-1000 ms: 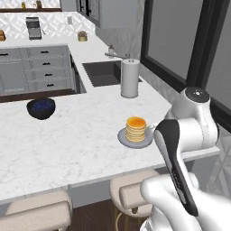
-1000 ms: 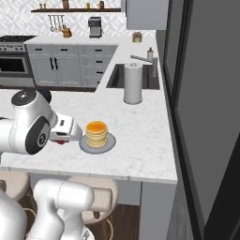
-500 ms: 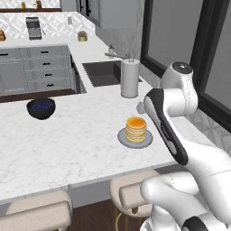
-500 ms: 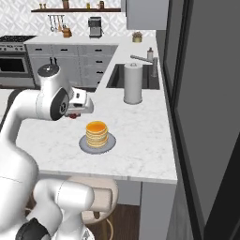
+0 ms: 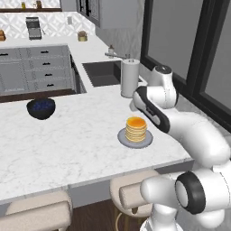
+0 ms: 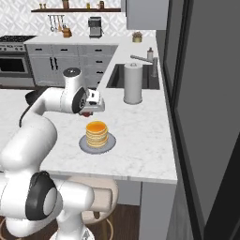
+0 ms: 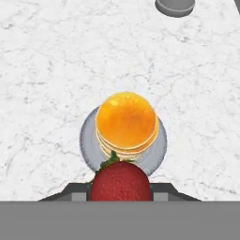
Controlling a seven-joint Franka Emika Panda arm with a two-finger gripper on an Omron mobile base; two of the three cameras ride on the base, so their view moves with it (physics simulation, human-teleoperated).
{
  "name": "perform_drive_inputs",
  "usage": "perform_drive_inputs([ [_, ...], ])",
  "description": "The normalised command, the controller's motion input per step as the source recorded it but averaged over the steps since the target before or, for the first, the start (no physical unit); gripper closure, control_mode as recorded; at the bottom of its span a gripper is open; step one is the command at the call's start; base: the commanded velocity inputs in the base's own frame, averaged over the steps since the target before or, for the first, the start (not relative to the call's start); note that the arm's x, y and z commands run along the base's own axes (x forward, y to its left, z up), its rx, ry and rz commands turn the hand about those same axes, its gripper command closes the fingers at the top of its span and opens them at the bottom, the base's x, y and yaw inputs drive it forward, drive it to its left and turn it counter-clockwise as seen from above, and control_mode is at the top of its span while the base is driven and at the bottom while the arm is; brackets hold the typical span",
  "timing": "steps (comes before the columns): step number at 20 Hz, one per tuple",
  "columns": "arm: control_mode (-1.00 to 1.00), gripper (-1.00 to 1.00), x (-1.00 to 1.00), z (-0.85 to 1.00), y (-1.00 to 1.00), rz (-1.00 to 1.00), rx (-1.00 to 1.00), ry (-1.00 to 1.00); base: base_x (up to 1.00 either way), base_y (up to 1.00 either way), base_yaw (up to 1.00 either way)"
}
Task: Take the strawberry from the fridge and place it on top of the pancake, located on the dining counter.
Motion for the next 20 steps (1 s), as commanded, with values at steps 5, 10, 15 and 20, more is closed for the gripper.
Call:
perform_drive_inputs([
  [5, -1.0, 1.0, 0.72, -0.26, 0.0, 0.0, -0.03, 0.01, 0.0, 0.0, 0.0],
  [10, -1.0, 1.0, 0.16, -0.58, 0.0, 0.0, -0.05, 0.02, 0.0, 0.0, 0.0],
  [15, -1.0, 1.0, 0.0, -0.46, -0.01, 0.0, 0.01, 0.0, 0.0, 0.0, 0.0],
  [20, -1.0, 1.0, 0.0, -0.37, -0.06, 0.0, 0.05, 0.01, 0.0, 0.0, 0.0],
])
